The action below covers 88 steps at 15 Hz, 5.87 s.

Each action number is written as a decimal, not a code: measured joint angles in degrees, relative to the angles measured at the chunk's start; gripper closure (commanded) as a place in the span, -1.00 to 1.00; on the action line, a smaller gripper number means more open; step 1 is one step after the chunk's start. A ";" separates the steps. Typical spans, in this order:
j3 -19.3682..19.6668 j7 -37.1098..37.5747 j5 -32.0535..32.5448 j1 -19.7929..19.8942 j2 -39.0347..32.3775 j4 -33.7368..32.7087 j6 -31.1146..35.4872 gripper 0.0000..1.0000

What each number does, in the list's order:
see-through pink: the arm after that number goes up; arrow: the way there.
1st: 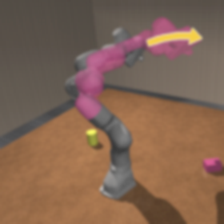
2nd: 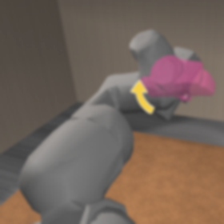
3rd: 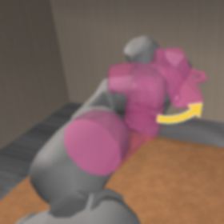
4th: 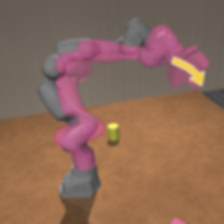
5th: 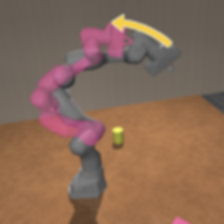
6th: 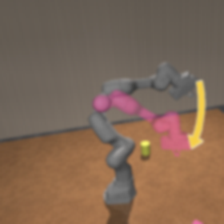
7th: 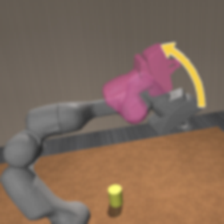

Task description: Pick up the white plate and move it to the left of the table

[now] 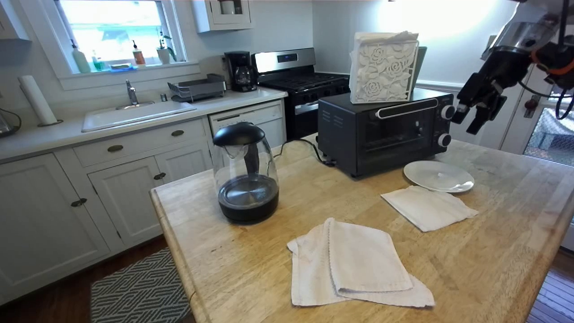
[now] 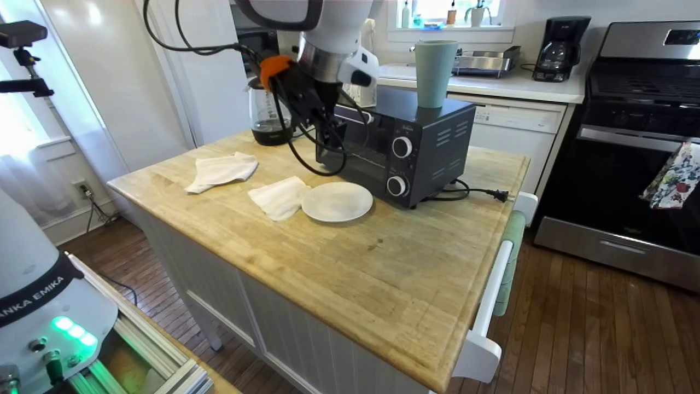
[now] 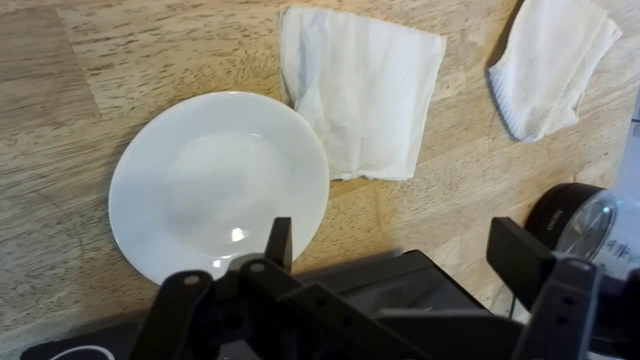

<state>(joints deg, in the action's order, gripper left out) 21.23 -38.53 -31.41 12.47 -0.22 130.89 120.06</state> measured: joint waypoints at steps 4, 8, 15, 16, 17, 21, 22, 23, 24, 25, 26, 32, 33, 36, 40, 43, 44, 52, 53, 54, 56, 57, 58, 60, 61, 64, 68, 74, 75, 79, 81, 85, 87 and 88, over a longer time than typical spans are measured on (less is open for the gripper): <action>-0.55 -3.35 -2.54 2.10 -4.50 -0.35 1.89 -1.00; -1.15 -3.32 -2.54 2.15 -3.93 -0.47 1.89 -1.00; -1.53 -3.46 -2.54 3.85 -5.38 -1.23 0.21 -1.00; -1.51 -3.80 -2.54 4.78 -6.23 -1.84 -0.46 -1.00; -1.47 -4.45 -2.54 5.82 -7.20 -2.53 -1.03 -1.00; -1.59 -7.97 -3.32 9.85 -12.01 -5.72 -1.97 -1.00; -1.74 -9.29 -4.07 10.65 -13.34 -6.54 -1.99 -1.00; -1.98 -10.62 -4.84 11.37 -14.63 -7.30 -1.99 -1.00; -2.39 -11.98 -5.64 12.09 -15.92 -8.10 -1.99 -1.00; -2.86 -13.38 -6.52 12.75 -17.22 -8.85 -1.99 -1.00; -3.35 -14.59 -7.20 13.33 -18.47 -9.64 -1.98 -1.00; -6.28 -19.92 -10.81 16.15 -25.36 -14.53 -1.96 -1.00; -6.70 -20.49 -11.37 16.59 -26.33 -15.34 -1.98 -1.00; -7.81 -20.90 -12.79 17.74 -28.98 -17.56 -2.79 -1.00; -8.50 -20.90 -13.26 18.59 -31.61 -20.18 -5.41 -1.00; -8.67 -20.89 -13.26 18.88 -32.89 -21.67 -7.68 -1.00; -8.72 -20.89 -13.26 18.90 -33.23 -22.03 -8.40 -1.00; -8.82 -20.64 -13.25 18.91 -34.09 -23.40 -10.77 0.08; -8.82 -20.54 -13.25 18.91 -34.16 -23.49 -10.77 0.20; -8.82 -20.45 -13.25 18.90 -34.21 -23.57 -10.77 0.34; -8.82 -20.33 -13.25 18.93 -34.28 -23.68 -10.79 0.61; -8.82 -20.29 -13.25 18.97 -34.32 -23.77 -10.99 0.78; -8.82 -20.29 -13.25 19.09 -34.38 -23.93 -11.54 0.90; -8.82 -20.26 -13.25 19.57 -34.53 -24.41 -13.48 1.00; -8.82 -20.19 -13.25 19.89 -34.69 -24.81 -14.79 1.00; -8.85 -19.81 -13.73 21.20 -35.12 -26.29 -20.06 1.00; -8.86 -19.59 -13.90 22.39 -35.83 -27.36 -25.22 0.98; -8.13 -19.61 -13.85 25.49 -35.13 -29.13 -37.08 0.98; -7.82 -19.61 -13.84 26.04 -34.51 -29.14 -38.81 0.98; -6.14 -19.61 -13.59 27.94 -30.75 -29.02 -45.56 0.98; -5.30 -19.59 -13.49 28.53 -28.81 -28.94 -47.88 0.98; -4.64 -19.60 -11.93 28.30 -25.57 -27.19 -48.49 0.98; -4.66 -19.60 -10.61 27.11 -24.07 -24.62 -47.94 0.98; -4.69 -19.60 -10.26 26.26 -23.22 -22.79 -47.39 0.98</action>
<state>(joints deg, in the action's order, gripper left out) 16.54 -58.13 -41.67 38.73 -23.44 108.10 72.67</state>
